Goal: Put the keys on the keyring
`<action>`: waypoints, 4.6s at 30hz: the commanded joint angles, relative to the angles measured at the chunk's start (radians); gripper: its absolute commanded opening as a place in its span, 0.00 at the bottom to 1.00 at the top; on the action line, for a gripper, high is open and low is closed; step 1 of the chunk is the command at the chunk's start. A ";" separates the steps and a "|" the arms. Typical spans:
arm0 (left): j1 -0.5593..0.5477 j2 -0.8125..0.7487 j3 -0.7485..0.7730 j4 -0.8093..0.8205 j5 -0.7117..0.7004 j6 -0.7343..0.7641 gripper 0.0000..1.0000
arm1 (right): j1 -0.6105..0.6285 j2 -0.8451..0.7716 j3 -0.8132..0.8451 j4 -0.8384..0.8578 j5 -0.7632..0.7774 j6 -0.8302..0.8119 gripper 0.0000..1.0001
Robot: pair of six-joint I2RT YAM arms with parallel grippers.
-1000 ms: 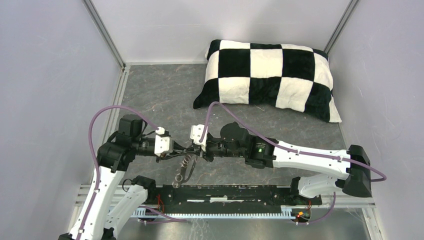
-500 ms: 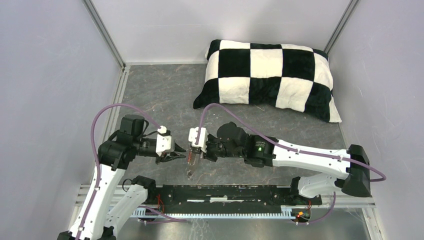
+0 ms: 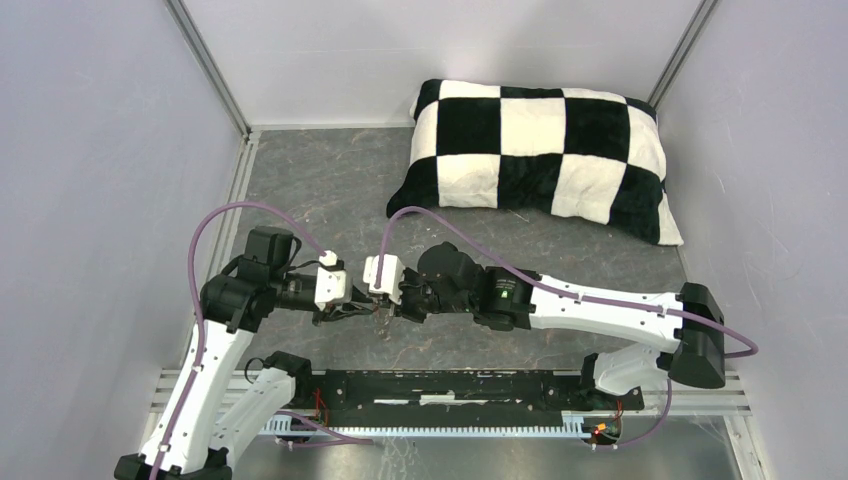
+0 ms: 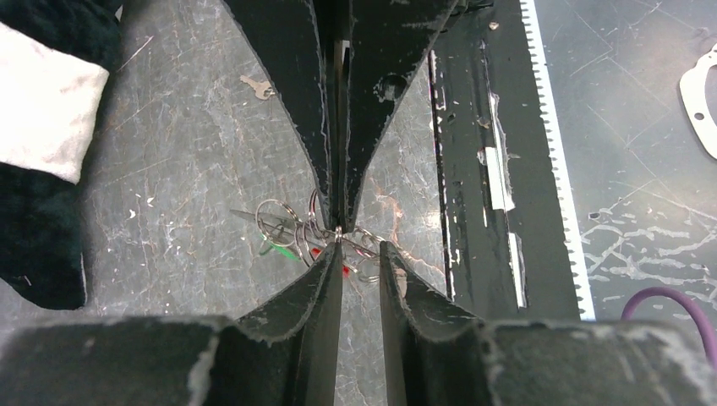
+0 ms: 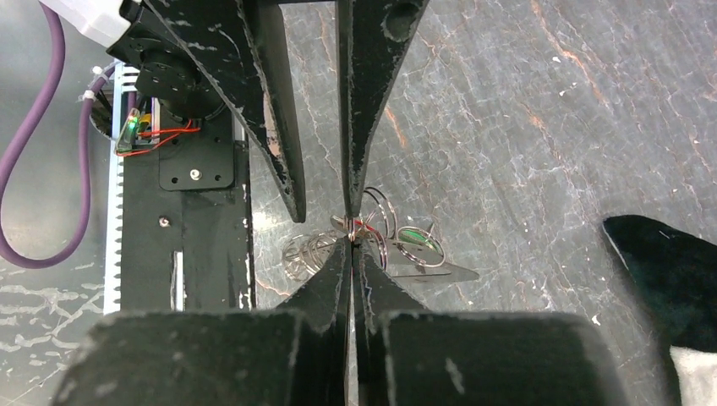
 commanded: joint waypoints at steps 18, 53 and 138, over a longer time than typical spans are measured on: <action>-0.004 -0.106 -0.071 0.125 -0.047 0.029 0.38 | 0.032 0.039 0.121 0.035 -0.019 0.016 0.01; -0.004 -0.114 -0.012 0.069 -0.049 0.023 0.26 | 0.031 0.009 0.098 0.008 0.006 0.031 0.01; -0.004 -0.068 0.036 0.341 0.386 -0.279 0.02 | -0.112 -0.285 -0.235 0.429 0.013 0.434 0.33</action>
